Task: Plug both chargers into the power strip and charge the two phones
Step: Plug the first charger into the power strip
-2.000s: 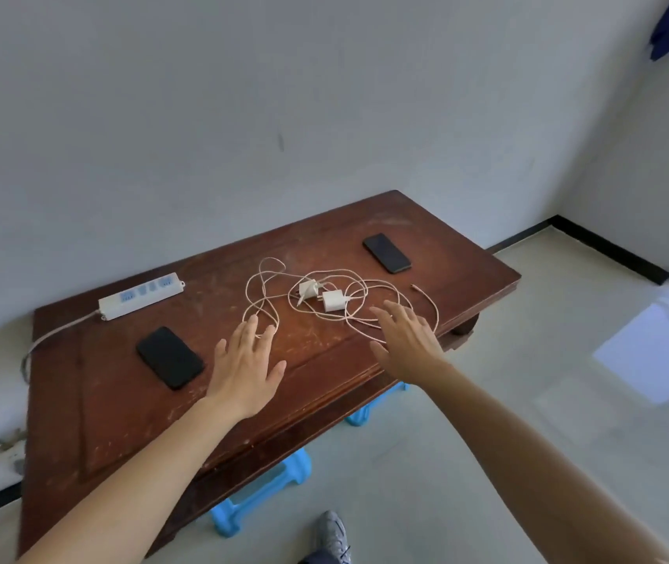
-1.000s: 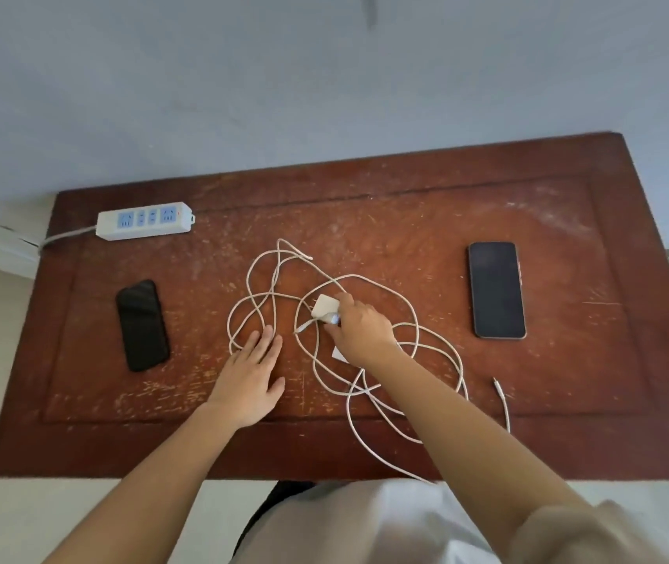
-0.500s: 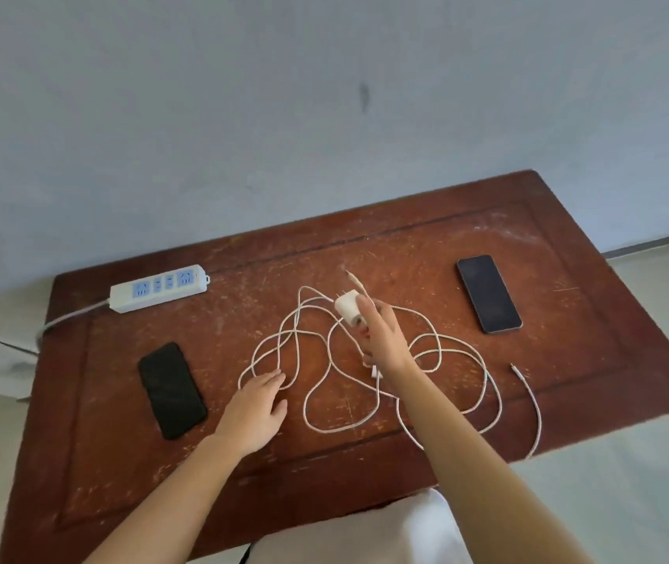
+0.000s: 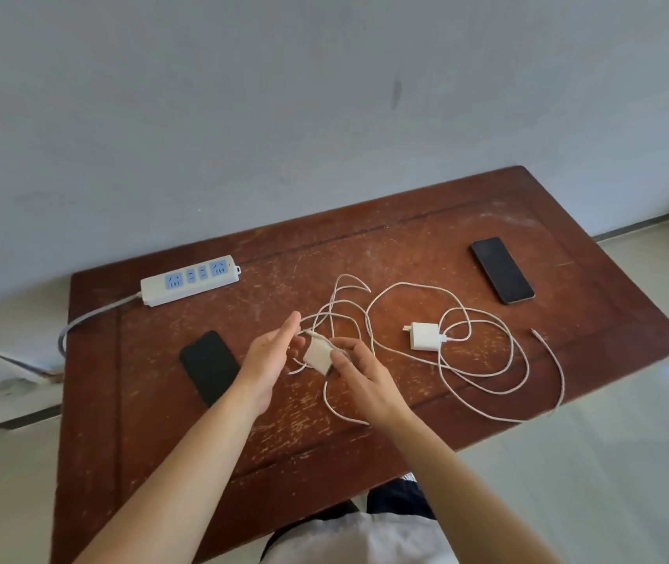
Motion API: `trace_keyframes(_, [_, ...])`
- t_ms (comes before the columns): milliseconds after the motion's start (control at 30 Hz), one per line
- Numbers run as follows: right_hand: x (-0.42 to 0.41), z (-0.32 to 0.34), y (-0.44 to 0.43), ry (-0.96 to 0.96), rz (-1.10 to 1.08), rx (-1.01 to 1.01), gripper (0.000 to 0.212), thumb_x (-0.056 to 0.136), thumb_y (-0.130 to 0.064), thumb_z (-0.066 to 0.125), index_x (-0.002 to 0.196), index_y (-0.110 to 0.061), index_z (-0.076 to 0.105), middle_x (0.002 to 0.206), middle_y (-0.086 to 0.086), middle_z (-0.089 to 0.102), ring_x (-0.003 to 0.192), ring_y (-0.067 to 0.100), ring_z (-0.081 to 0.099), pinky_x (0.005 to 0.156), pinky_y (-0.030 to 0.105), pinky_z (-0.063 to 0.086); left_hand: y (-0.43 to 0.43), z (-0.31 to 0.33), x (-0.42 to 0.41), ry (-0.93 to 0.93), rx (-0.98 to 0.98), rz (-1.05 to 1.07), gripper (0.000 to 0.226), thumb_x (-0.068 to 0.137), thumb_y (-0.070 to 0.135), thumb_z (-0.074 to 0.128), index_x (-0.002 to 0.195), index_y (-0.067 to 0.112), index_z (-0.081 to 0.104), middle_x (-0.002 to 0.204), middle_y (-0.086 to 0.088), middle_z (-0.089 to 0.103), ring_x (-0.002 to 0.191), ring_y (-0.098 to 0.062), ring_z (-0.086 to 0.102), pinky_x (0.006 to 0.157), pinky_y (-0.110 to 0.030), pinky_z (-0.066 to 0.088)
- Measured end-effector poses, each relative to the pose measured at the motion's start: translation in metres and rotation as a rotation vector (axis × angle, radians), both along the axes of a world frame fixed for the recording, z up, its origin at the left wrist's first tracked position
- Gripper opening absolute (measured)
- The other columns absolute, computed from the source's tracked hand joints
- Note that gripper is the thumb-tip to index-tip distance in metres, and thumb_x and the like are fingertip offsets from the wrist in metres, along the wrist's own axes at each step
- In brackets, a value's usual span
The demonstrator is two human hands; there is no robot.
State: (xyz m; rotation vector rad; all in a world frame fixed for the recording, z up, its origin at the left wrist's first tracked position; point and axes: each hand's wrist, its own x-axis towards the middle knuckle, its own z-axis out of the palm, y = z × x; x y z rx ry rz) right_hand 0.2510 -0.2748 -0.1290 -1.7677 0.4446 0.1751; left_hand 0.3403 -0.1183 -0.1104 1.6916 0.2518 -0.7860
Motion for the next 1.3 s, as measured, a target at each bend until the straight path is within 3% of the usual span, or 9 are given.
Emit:
trace_keyframes(200, [0.002, 0.001, -0.001, 0.064, -0.016, 0.091, 0.039, 0.108, -0.038, 0.032, 0.132, -0.031, 0.062, 0.12, -0.006, 0.071, 0.106, 0.003, 0.064, 0.087, 0.018, 0.047, 0.003, -0.004, -0.007, -0.142, -0.035, 0.093, 0.022, 0.078, 0.057, 0.075, 0.088, 0.038, 0.081, 0.093, 0.018, 0.078, 0.104, -0.008, 0.065, 0.08, -0.02, 0.043])
trace_keyframes(333, [0.01, -0.005, -0.009, 0.211, -0.101, 0.268, 0.041, 0.104, -0.045, 0.042, 0.104, -0.019, 0.074, 0.075, -0.016, 0.065, 0.064, -0.001, 0.055, 0.064, 0.014, 0.042, 0.005, -0.004, -0.012, -0.116, -0.123, 0.176, 0.027, 0.075, 0.053, 0.079, 0.095, 0.034, 0.081, 0.102, 0.015, 0.078, 0.106, -0.009, 0.067, 0.085, -0.021, 0.046])
trace_keyframes(467, [0.028, -0.015, -0.019, 0.251, -0.212, 0.441, 0.038, 0.092, -0.05, 0.065, 0.117, -0.023, 0.073, 0.077, -0.015, 0.065, 0.071, 0.001, 0.057, 0.069, 0.022, 0.045, 0.004, 0.001, -0.016, -0.077, -0.238, 0.215, 0.032, 0.083, 0.045, 0.076, 0.099, 0.019, 0.08, 0.101, 0.0, 0.079, 0.093, -0.01, 0.073, 0.074, -0.023, 0.054])
trace_keyframes(567, [0.049, -0.016, -0.027, 0.257, -0.261, 0.564, 0.037, 0.089, -0.035, 0.074, 0.119, -0.013, 0.07, 0.058, -0.016, 0.062, 0.05, 0.0, 0.053, 0.052, 0.018, 0.046, 0.005, 0.006, -0.014, -0.035, -0.322, 0.292, 0.028, 0.083, 0.037, 0.076, 0.098, 0.013, 0.08, 0.101, -0.007, 0.078, 0.094, -0.016, 0.073, 0.08, -0.031, 0.055])
trace_keyframes(733, [0.086, -0.033, -0.028, 0.425, -0.001, 0.186, 0.067, 0.081, -0.044, 0.077, 0.136, -0.013, 0.053, 0.1, 0.006, 0.071, 0.069, 0.015, 0.06, 0.068, 0.035, 0.052, 0.007, 0.008, -0.012, 0.025, -0.44, 0.464, 0.019, 0.083, 0.028, 0.073, 0.091, 0.012, 0.078, 0.087, -0.005, 0.075, 0.087, -0.02, 0.072, 0.081, -0.034, 0.062])
trace_keyframes(900, [0.081, -0.058, -0.013, 0.378, 0.242, -0.376, 0.074, 0.075, -0.063, 0.074, 0.128, -0.024, 0.039, 0.1, 0.0, 0.059, 0.079, 0.02, 0.059, 0.061, 0.03, 0.045, 0.035, 0.0, -0.014, 0.055, -0.316, 0.671, 0.022, 0.098, 0.022, 0.061, 0.107, 0.005, 0.072, 0.07, 0.0, 0.065, 0.07, -0.015, 0.069, 0.073, -0.035, 0.063])
trace_keyframes(1033, [0.079, -0.069, 0.007, 0.328, 0.097, -0.476, 0.066, 0.083, -0.062, 0.067, 0.123, -0.021, 0.033, 0.098, 0.006, 0.062, 0.08, 0.027, 0.062, 0.066, 0.034, 0.044, 0.065, -0.018, -0.007, 0.05, -0.06, 0.605, 0.021, 0.1, 0.025, 0.06, 0.107, 0.011, 0.074, 0.07, 0.001, 0.056, 0.053, -0.008, 0.053, 0.05, -0.022, 0.051])
trace_keyframes(1167, [0.085, -0.063, 0.019, 0.368, -0.155, -0.371, 0.059, 0.092, -0.045, 0.062, 0.13, -0.015, 0.028, 0.111, 0.015, 0.066, 0.082, 0.027, 0.062, 0.07, 0.035, 0.042, 0.101, -0.037, 0.018, 0.063, 0.062, 0.51, 0.017, 0.099, 0.024, 0.062, 0.109, 0.014, 0.071, 0.074, -0.002, 0.046, 0.05, -0.01, 0.036, 0.041, -0.022, 0.033])
trace_keyframes(1300, [0.1, -0.041, 0.036, 0.249, -0.513, -0.003, 0.06, 0.083, -0.048, 0.054, 0.133, -0.024, 0.032, 0.096, -0.003, 0.061, 0.074, 0.005, 0.055, 0.068, 0.033, 0.044, 0.133, -0.043, 0.046, -0.07, 0.203, 0.327, 0.018, 0.099, 0.026, 0.06, 0.115, 0.02, 0.065, 0.092, -0.006, 0.058, 0.07, -0.015, 0.05, 0.064, -0.032, 0.045])
